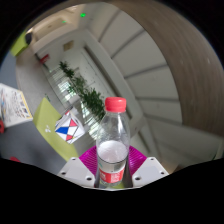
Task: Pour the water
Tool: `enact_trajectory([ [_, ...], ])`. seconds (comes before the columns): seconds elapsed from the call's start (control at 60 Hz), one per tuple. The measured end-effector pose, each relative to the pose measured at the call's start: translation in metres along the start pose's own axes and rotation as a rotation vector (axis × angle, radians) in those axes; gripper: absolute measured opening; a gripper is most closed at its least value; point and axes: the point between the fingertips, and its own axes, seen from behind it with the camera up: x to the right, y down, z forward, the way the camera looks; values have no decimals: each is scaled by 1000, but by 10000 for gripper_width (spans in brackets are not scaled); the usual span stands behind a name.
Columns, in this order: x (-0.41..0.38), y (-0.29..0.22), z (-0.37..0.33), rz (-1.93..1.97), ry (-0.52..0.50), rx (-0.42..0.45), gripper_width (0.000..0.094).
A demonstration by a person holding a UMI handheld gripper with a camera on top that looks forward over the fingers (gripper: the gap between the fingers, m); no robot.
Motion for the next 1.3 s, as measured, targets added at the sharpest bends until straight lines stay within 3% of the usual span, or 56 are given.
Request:
enact_trajectory([
  [0.117,-20,-81,-14,-309,46,197,370],
  [0.25,-86,-140,-40,-651,50,409,366],
  [0.483,-215,-145,-79,-1155,-26,690,367],
  [0.55,-241,-141,-88,-1242,-49,728,365],
  [0.767,-266,-117,-83,-1290,-88,730,365],
  [0.95,-234,-114,-82,-1138,-116,734,368],
  [1.1,-177,-120,-72,-645,-228,579,365],
  [1.2,-113,-107,-65,-215,-311,409,368],
  [1.3,-122,-94,-57,211,-419,241,368],
])
